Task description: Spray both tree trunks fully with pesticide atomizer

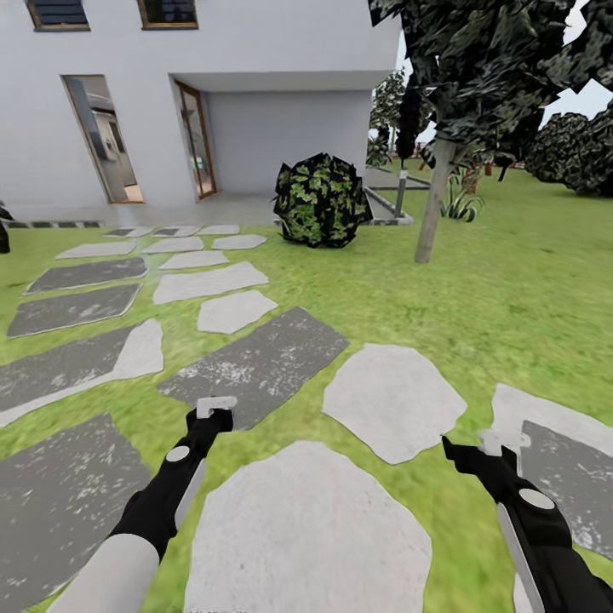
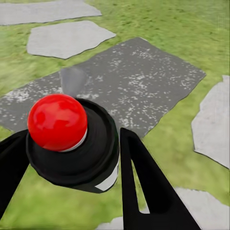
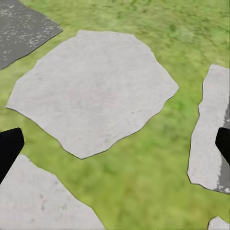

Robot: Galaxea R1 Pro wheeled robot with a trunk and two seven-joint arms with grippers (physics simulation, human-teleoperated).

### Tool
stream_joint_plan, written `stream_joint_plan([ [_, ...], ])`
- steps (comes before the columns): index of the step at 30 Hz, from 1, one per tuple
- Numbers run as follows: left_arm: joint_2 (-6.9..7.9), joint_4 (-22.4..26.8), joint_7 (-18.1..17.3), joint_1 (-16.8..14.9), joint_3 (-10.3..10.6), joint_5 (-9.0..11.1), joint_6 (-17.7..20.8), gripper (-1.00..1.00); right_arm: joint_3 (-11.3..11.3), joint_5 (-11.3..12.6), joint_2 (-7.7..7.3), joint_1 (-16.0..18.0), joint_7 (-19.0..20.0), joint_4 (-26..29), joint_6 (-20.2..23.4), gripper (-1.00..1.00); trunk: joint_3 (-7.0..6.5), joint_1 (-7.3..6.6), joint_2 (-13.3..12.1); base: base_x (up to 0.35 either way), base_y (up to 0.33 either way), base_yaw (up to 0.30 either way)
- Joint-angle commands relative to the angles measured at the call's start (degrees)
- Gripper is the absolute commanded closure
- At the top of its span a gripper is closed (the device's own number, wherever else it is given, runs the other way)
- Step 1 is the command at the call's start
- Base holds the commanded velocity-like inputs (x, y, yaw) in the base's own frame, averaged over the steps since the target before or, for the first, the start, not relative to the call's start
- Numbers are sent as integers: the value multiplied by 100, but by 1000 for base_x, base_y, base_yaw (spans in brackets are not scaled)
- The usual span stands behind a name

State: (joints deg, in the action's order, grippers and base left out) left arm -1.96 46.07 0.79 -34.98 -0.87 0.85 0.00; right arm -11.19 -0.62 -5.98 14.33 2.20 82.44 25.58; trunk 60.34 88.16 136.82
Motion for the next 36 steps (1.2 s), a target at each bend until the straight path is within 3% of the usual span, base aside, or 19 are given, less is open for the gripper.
stream_joint_plan([
  [1, 1, 0, 1, 0, 0, 1, 0, 100, 1, 1, 0, 0, 0, 0, 0, -100, -5, 0, 0, 0, 0, 241],
  [36, -4, -1, 1, 0, 0, 3, 0, 100, 12, -8, 18, 0, 0, -9, 0, -100, -268, 0, 0, 0, 0, 162],
])
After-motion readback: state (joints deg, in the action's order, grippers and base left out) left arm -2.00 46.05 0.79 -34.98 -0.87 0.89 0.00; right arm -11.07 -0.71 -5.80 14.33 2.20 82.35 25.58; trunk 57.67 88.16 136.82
